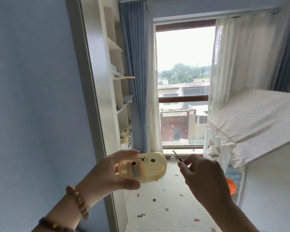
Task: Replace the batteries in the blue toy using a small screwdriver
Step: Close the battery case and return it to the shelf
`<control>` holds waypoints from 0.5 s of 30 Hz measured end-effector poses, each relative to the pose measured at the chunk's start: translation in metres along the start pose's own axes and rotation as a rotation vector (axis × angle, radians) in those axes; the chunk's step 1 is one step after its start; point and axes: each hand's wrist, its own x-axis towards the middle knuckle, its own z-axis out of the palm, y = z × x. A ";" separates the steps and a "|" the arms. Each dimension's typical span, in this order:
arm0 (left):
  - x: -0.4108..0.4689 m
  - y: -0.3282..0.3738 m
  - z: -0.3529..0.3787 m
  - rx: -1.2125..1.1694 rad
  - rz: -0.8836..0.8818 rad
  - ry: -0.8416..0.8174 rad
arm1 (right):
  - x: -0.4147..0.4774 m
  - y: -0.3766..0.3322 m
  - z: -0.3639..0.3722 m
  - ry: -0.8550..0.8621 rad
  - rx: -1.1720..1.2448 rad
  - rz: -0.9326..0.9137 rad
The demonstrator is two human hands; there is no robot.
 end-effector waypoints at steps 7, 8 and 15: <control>0.095 -0.014 0.024 -0.009 0.005 -0.049 | 0.068 0.050 0.028 0.032 -0.030 0.014; 0.108 -0.015 0.024 0.004 0.008 -0.051 | 0.078 0.053 0.033 0.037 -0.034 0.018; 0.240 -0.057 0.013 -0.006 0.042 -0.094 | 0.184 0.091 0.097 0.062 -0.061 0.069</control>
